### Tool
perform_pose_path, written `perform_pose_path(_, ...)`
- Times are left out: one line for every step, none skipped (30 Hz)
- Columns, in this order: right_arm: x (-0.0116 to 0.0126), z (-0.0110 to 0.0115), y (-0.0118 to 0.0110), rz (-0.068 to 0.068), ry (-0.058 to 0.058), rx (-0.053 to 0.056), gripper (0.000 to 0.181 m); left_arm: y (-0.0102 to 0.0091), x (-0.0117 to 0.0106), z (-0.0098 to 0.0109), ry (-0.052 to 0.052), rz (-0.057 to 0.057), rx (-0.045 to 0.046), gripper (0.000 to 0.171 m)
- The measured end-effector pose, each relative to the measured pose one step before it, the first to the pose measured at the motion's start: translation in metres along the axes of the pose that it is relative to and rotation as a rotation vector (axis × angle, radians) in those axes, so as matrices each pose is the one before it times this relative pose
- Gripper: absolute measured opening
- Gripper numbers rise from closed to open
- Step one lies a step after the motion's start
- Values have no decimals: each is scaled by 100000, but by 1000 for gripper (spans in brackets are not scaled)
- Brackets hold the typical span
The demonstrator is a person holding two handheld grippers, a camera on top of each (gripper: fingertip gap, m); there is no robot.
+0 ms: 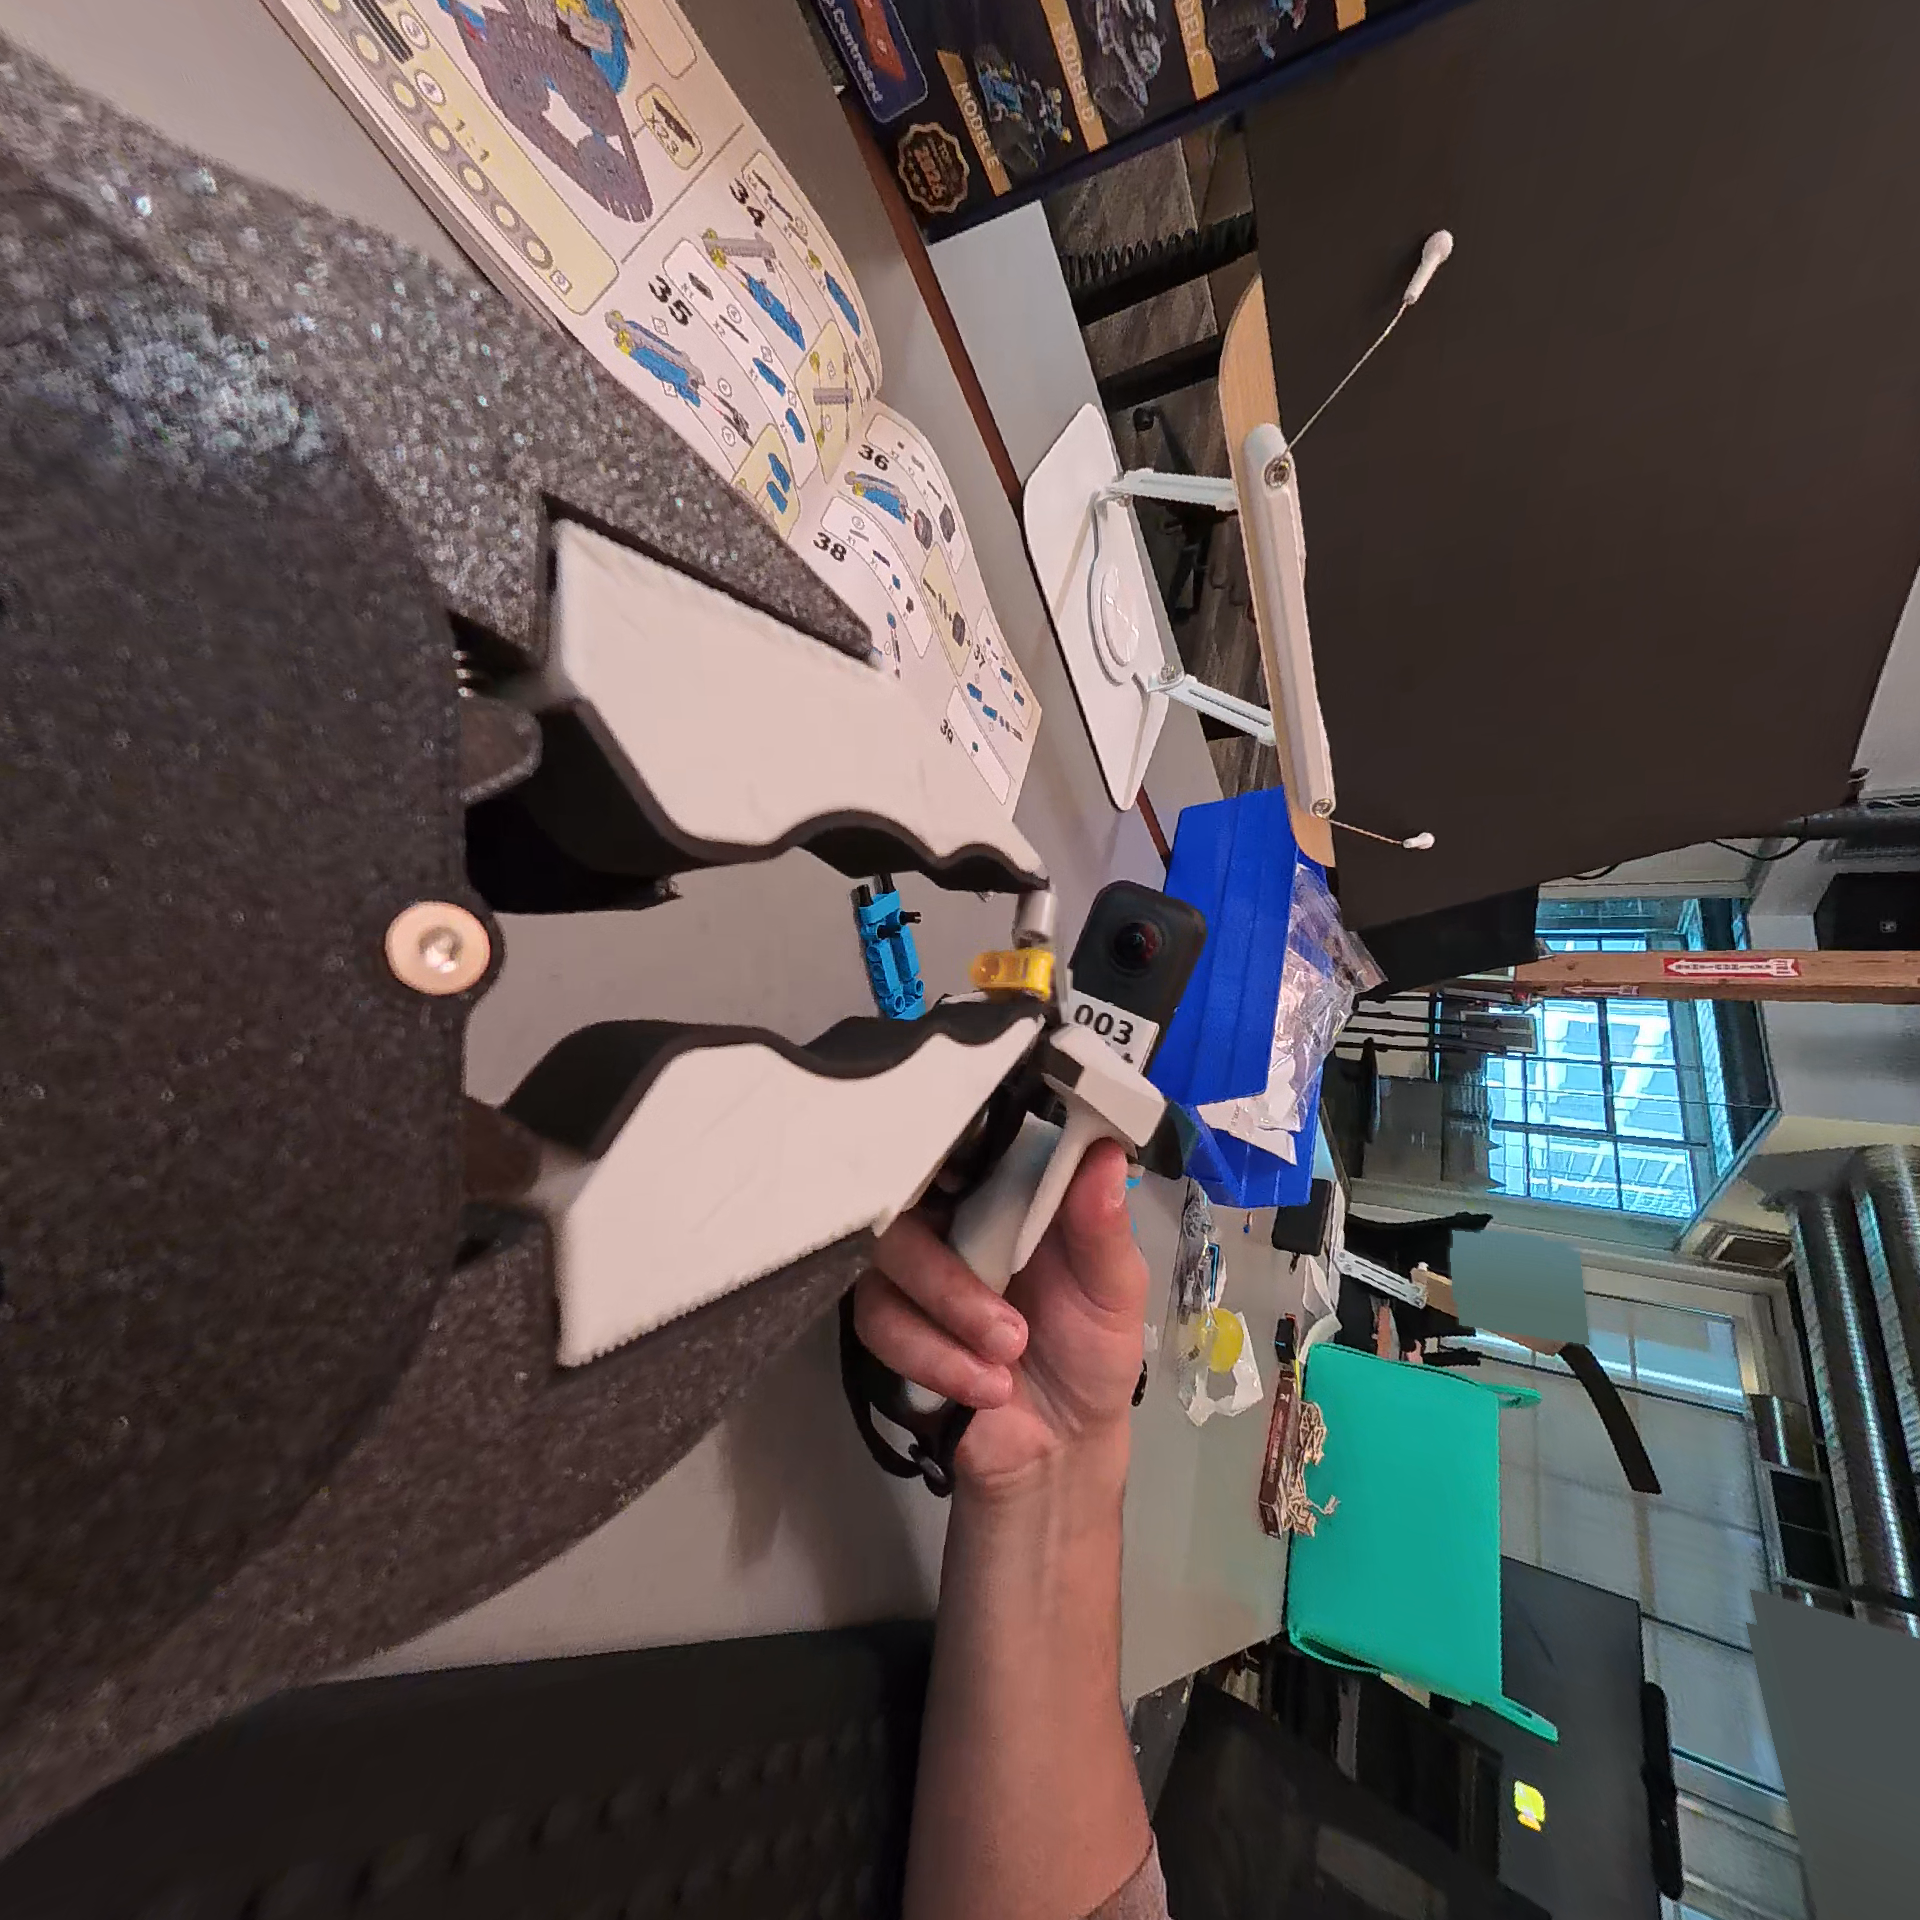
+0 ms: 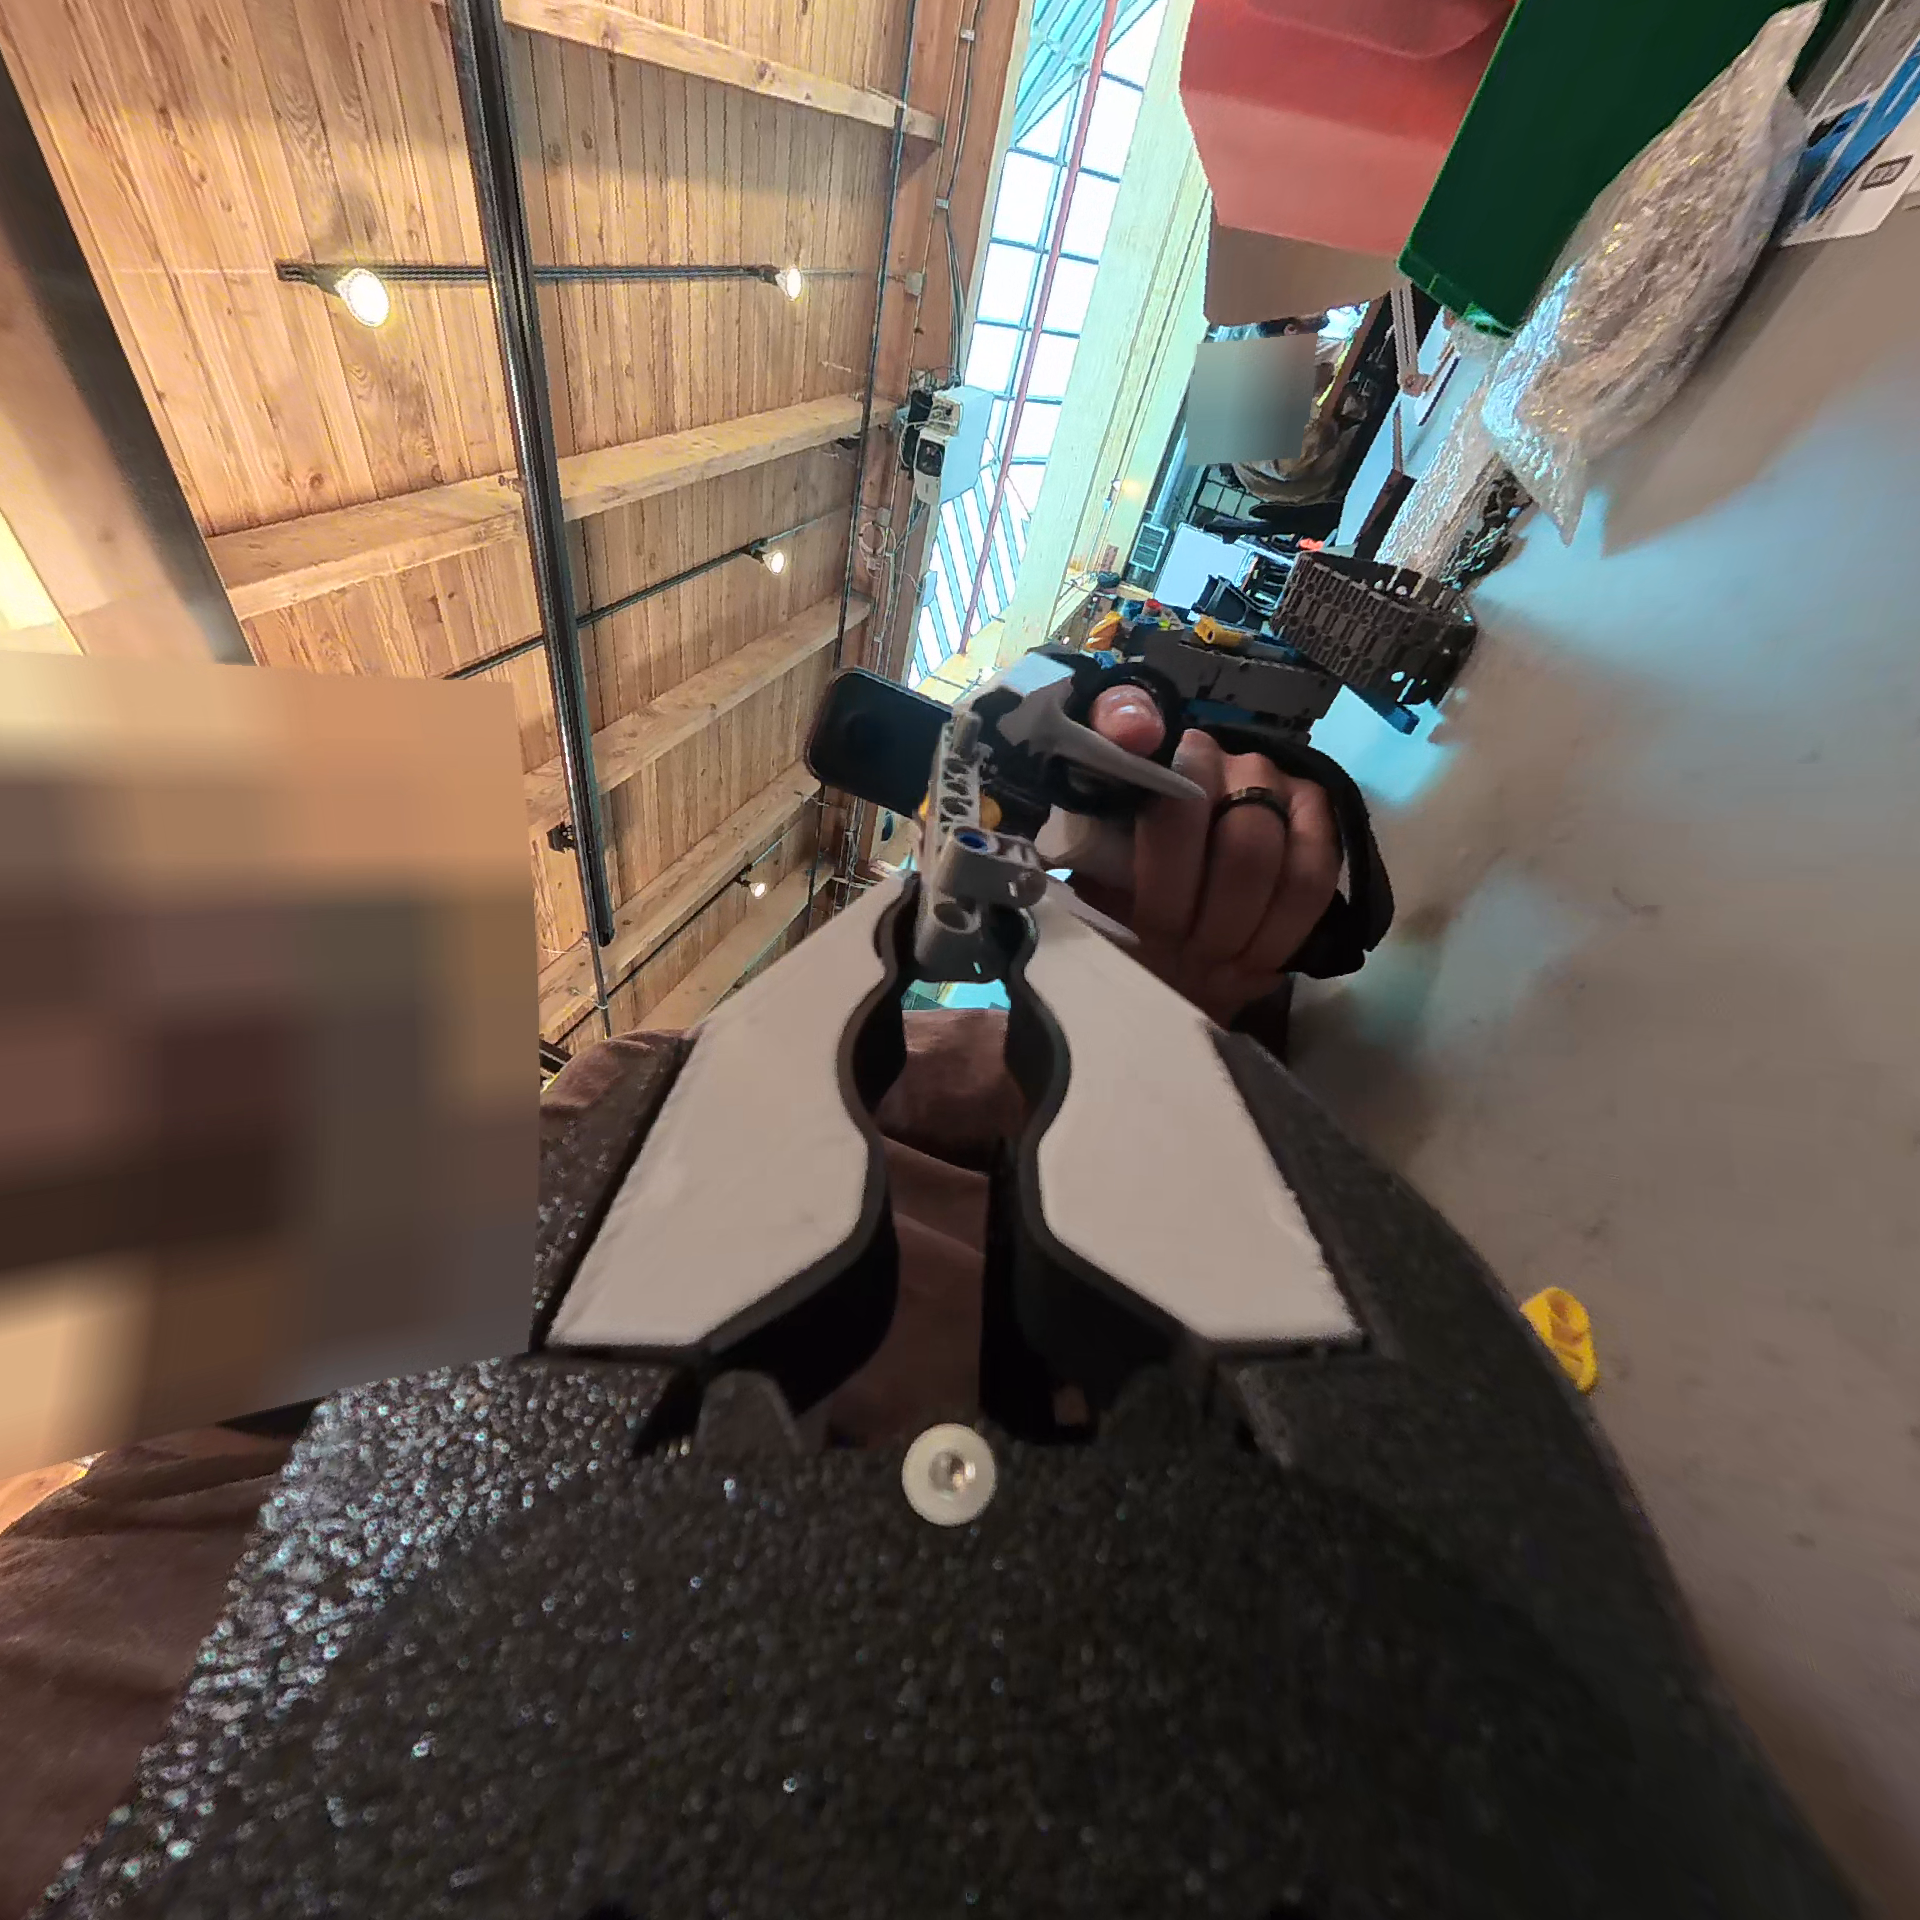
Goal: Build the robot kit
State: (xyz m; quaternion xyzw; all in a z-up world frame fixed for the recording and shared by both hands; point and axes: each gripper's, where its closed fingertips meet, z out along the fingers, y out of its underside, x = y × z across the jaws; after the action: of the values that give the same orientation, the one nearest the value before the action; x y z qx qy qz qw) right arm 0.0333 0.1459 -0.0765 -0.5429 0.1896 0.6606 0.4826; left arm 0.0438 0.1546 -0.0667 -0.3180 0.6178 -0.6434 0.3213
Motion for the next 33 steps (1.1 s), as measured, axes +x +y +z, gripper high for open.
perform_pose_path(110, -98, -48, -19, 641, 42, 11, -127, -46, -46, -104, -480, 732, 21)
perform_pose_path(48, -102, -43, 24, 148, 26, 11, -96, -59, -37, 23, -687, 439, 21)
perform_pose_path(-12, -79, -92, 184, -175, 264, 11, 46, -27, -17, 318, -601, -275, 21)
perform_pose_path(-17, -69, -82, 123, -137, 328, 11, 142, 65, 26, 861, -460, -799, 19)
perform_pose_path(29, -37, 0, -106, 269, -133, 11, 63, -9, 12, 113, -197, -308, 19)
perform_pose_path(17, -15, 14, -176, 97, -181, 11, -25, -23, -10, -252, 202, 111, 19)
perform_pose_path(-41, 10, -2, 192, -323, -31, 11, -47, 26, -3, -46, 319, 269, 20)
perform_pose_path(-28, 26, 38, 171, -194, -189, 11, 12, 39, 25, 107, 225, -70, 22)
perform_pose_path(61, 38, 108, -179, 474, -653, 11, 28, 20, 23, -78, 239, -181, 24)
perform_pose_path(90, 49, 107, -386, 647, -612, 11, 38, 51, 27, 36, 345, -177, 25)
perform_pose_path(58, 62, 108, -212, 422, -574, 11, 88, 51, 18, 121, 330, -536, 24)
perform_pose_path(10, 55, 91, 59, 23, -461, 12, 116, 45, 20, 196, 402, -736, 22)
perform_pose_path(39, -16, -9, 121, 168, 101, 11, 74, -36, 11, -162, 391, -520, 22)
perform_pose_path(41, -45, -37, 116, 100, 227, 11, 93, -47, 16, -205, 172, -588, 22)
perform_pose_path(45, -31, -36, 201, 14, 141, 11, 40, -22, 30, -251, 99, -139, 22)
perform_pose_path(20, -17, -11, 178, -129, 22, 11, -15, -4, 14, -338, 330, 38, 22)
perform_pose_path(-8, -15, 3, 62, -158, -39, 11, -17, 6, 4, -480, 899, 49, 22)
perform_pose_path(-35, 2, -17, -21, -135, 23, 11, 3, -35, -5, -731, 1181, -34, 22)
perform_pose_path(-46, 4, -4, -93, -85, -19, 11, 15, -20, 3, -555, 1031, -57, 22)
perform_pose_path(-9, 2, 11, -195, 100, -160, 11, 26, 55, 2, -26, 619, -130, 22)
perform_pose_path(-3, 0, 10, -151, 100, -130, 10, 41, 54, 14, 228, 379, -300, 22)
perform_pose_path(5, -10, -6, 91, -50, 27, 11, 25, 13, 4, 49, 263, -188, 21)
perform_pose_path(14, -39, -54, 181, -31, 234, 11, 62, -39, 15, -49, 52, -367, 21)
perform_pose_path(76, -20, -10, 63, 375, 10, 11, 102, -71, 25, -408, 174, -660, 21)
perform_pose_path(103, -23, 1, -76, 461, 49, 11, 76, -24, 9, -213, 650, -564, 20)
perform_pose_path(49, -17, -18, 131, 146, 87, 11, 46, 3, -1, 48, 628, -420, 20)
perform_pose_path(71, -12, 3, 74, 411, -186, 11, 65, 3, -10, 272, 160, -603, 20)
perform_pose_path(125, -14, 43, -534, 1112, -561, 11, 71, 8, -8, 576, -223, -622, 19)
perform_pose_path(76, -17, 23, -1372, 1363, -640, 11, 46, -7, -14, 787, -551, -351, 19)
perform_pose_path(-24, -4, 14, -2573, 1237, -815, 12, -25, -1, -38, 750, -1044, 102, 19)
perform_pose_path(-95, 9, 35, -3712, 1254, -1341, 12, -90, -46, -55, 509, -1386, 424, 19)
perform_pose_path(39, -51, -7, -4474, 2567, -1774, 21, -98, -222, -97, -270, -1524, 485, 19)
perform_pose_path(307, -196, 9, -5467, 4685, -2488, 28, -133, -394, -155, -782, -2227, 861, 19)
